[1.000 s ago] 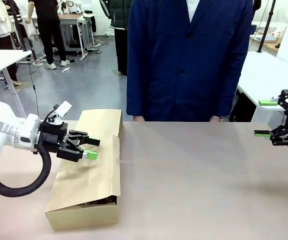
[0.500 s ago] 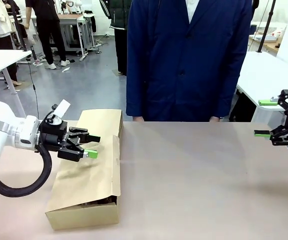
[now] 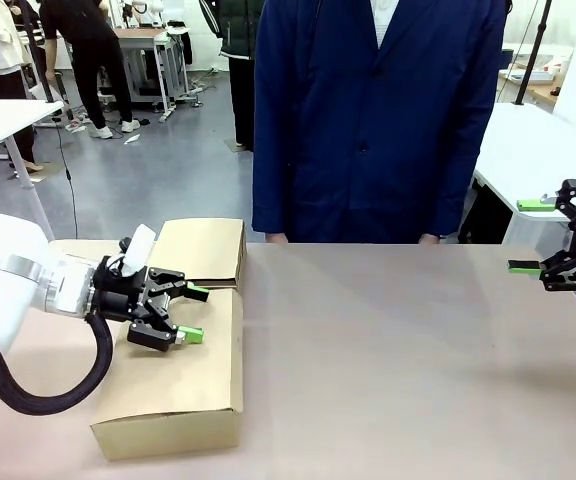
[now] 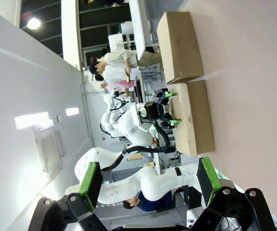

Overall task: Place items inside the box.
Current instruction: Close the lid of the Mailer Box closest to the robot.

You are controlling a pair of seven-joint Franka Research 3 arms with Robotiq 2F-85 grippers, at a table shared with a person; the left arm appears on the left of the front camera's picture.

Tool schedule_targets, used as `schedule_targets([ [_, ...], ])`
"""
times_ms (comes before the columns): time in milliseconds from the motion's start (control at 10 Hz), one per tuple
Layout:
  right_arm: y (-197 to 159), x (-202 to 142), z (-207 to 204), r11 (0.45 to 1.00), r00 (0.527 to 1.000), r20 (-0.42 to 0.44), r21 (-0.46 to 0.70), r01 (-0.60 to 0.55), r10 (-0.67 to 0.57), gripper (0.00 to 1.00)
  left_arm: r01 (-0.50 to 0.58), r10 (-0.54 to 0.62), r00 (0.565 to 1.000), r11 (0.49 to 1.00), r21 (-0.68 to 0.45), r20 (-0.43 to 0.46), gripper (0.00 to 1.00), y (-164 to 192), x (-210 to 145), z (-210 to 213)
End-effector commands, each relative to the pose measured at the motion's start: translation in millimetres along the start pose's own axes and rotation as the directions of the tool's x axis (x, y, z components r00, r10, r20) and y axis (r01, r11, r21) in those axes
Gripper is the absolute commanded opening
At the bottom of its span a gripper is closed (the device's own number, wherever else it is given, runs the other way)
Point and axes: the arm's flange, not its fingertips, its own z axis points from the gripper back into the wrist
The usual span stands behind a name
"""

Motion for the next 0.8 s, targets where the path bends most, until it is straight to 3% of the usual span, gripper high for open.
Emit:
schedule_targets([
  [0, 3.7, 0.7, -2.2, 1.000, 1.000, 0.013, 0.013, 0.019, -0.019, 1.00, 0.018, -0.018, 1.000, 1.000, 0.025, -0.011, 1.00, -37.2, -1.0, -1.2],
  [200, 3.7, 0.7, -2.2, 1.000, 1.000, 0.013, 0.013, 0.019, -0.019, 1.00, -0.003, 0.002, 1.000, 1.000, 0.031, 0.019, 1.00, -35.5, 3.2, 5.9],
  [400, 3.7, 0.7, -2.2, 1.000, 1.000, 0.013, 0.013, 0.019, -0.019, 1.00, -0.132, 0.128, 0.982, 0.991, 0.019, 0.136, 1.00, -23.5, 15.8, 16.9],
  [500, 3.7, 0.7, -2.2, 1.000, 1.000, 0.013, 0.013, 0.019, -0.019, 1.00, -0.249, 0.246, 0.948, 0.968, -0.011, 0.199, 1.00, -16.1, 27.0, 32.8],
  [700, 3.7, 0.7, -2.2, 1.000, 1.000, 0.013, 0.013, 0.019, -0.019, 1.00, -0.533, 0.519, 0.822, 0.846, -0.007, 0.235, 1.00, 4.2, 52.8, 72.9],
])
